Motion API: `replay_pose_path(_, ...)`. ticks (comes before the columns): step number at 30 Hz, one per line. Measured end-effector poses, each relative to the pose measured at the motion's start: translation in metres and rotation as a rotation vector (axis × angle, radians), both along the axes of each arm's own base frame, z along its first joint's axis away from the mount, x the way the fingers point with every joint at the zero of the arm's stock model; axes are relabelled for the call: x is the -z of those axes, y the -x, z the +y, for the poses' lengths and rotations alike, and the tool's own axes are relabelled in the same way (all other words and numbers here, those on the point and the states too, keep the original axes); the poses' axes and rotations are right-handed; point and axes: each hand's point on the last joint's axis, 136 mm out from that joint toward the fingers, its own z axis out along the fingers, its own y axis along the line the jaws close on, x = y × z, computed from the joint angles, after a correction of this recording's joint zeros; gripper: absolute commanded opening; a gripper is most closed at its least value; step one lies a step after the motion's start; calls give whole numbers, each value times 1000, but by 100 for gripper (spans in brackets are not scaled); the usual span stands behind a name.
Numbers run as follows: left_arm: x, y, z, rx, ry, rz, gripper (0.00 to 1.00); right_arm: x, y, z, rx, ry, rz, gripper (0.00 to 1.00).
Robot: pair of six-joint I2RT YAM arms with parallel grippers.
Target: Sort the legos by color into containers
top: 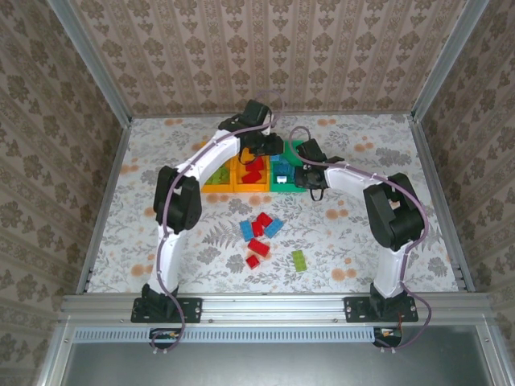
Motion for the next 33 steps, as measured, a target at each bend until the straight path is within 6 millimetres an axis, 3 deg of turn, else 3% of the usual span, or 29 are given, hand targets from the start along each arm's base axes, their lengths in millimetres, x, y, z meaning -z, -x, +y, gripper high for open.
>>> replay_pose_path(4, 4, -12, -13, 15, 27, -7, 27, -9, 12, -5, 19, 0, 14, 67)
replay_pose_path(5, 6, -14, -15, 16, 31, -6, 28, -14, 15, -7, 25, -4, 13, 70)
replay_pose_path(9, 12, -18, -20, 15, 42, 0, 35, -36, 31, -9, 58, -49, -2, 72)
replay_pose_path(11, 17, -19, -22, 14, 50, 13, 50, -44, 42, -7, 86, -91, 3, 72)
replay_pose_path(14, 17, -19, -26, 11, 76, 24, 60, -42, 63, 2, 115, -144, 35, 72)
replay_pose_path(17, 11, -18, -32, 19, 102, 14, 82, -33, 87, 18, 120, -177, 88, 72)
replay_pose_path(19, 7, -16, -31, 15, 112, 6, 88, -28, 99, 30, 116, -190, 117, 71)
replay_pose_path(23, 3, 6, -14, 8, 89, 12, 100, -24, 118, 54, 112, -225, 149, 69)
replay_pose_path(28, -15, 32, 20, -26, 71, -28, 100, -19, 136, 76, 105, -255, 184, 66)
replay_pose_path(33, -37, 40, 59, -88, 88, -93, 100, 0, 144, 89, 115, -255, 233, 63)
